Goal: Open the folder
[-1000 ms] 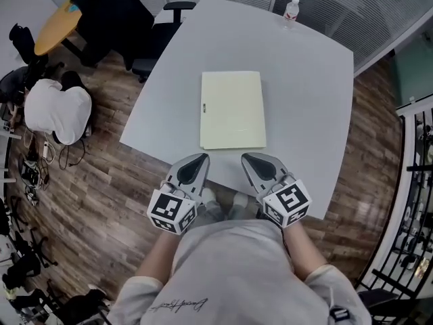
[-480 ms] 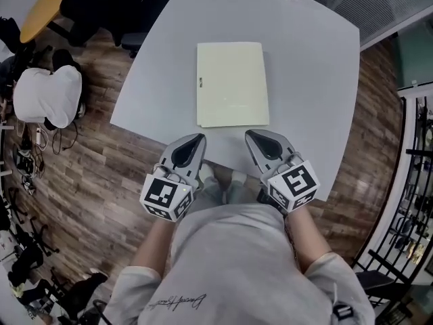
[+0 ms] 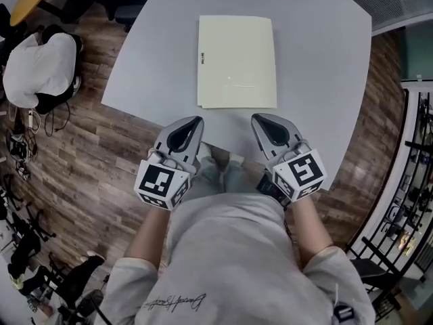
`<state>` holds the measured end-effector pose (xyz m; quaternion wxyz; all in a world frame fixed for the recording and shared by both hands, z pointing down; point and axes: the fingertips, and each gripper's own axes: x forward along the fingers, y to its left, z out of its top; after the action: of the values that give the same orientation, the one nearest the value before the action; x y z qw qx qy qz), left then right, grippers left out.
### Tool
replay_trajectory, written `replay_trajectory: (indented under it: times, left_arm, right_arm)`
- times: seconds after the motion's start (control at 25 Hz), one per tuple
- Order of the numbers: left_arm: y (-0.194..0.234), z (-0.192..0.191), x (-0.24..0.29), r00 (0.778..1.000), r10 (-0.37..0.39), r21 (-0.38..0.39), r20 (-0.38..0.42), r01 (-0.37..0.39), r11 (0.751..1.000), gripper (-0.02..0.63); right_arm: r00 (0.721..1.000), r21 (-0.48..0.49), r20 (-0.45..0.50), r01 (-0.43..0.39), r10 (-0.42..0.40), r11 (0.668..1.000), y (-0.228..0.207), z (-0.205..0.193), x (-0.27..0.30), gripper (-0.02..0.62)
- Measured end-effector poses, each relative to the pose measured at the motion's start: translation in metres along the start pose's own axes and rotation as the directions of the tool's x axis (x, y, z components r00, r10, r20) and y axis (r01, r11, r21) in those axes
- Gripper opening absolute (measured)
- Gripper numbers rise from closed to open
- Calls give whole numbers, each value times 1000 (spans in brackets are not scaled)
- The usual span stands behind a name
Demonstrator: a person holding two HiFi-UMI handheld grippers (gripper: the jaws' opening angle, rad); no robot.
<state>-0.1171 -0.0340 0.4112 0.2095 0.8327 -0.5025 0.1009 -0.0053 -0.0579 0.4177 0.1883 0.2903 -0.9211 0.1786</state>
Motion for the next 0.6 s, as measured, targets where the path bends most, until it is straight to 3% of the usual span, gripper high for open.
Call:
replay_trajectory:
  times: [0.24, 0.6]
  left_arm:
    - [10, -11, 7, 1000, -5, -10, -16, 5, 1000, 9]
    - [21, -28, 18, 999, -6, -29, -46, 4, 1000, 9]
  right_arm:
    - [1000, -13, -25, 16, -17, 1000, -9, -9, 12, 21]
    - [996, -107, -89, -14, 4, 994, -4, -24, 36, 21]
